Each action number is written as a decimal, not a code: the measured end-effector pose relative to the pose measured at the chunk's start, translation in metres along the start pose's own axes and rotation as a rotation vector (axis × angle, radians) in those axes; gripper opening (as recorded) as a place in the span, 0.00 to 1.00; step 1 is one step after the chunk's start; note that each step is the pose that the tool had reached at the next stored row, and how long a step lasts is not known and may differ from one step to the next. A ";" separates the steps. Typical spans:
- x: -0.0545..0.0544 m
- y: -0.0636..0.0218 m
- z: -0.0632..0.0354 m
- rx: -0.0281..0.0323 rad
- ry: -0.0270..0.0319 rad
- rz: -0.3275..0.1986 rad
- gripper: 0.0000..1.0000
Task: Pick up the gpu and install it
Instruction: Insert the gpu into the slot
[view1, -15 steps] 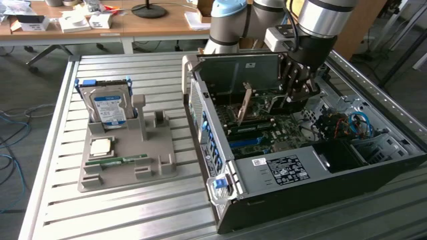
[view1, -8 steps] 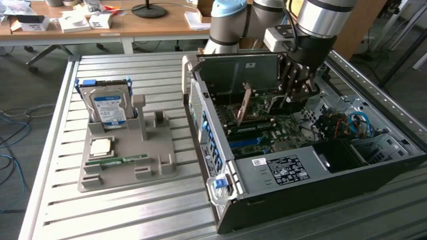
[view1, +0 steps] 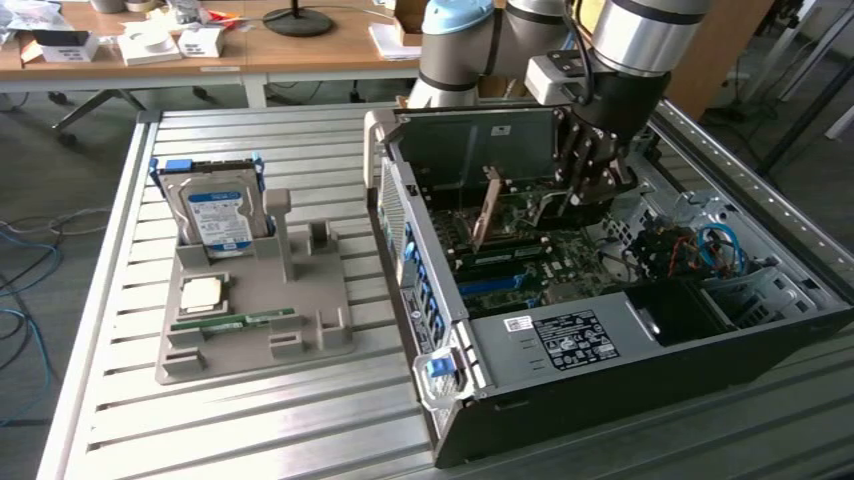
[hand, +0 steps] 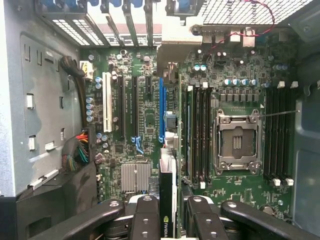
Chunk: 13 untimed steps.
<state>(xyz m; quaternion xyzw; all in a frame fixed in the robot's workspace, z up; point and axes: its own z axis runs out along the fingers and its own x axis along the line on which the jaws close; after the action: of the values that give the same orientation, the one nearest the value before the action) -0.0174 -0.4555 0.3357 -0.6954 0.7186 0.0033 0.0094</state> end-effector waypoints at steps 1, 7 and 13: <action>0.000 0.0002 0.0001 0.0000 0.0000 -0.001 0.26; 0.000 0.0017 0.0013 0.0001 -0.0003 -0.004 0.26; 0.000 0.0034 0.0028 0.0001 -0.0003 -0.008 0.26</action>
<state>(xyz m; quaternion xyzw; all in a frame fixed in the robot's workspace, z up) -0.0208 -0.4555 0.3329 -0.6982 0.7158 0.0033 0.0095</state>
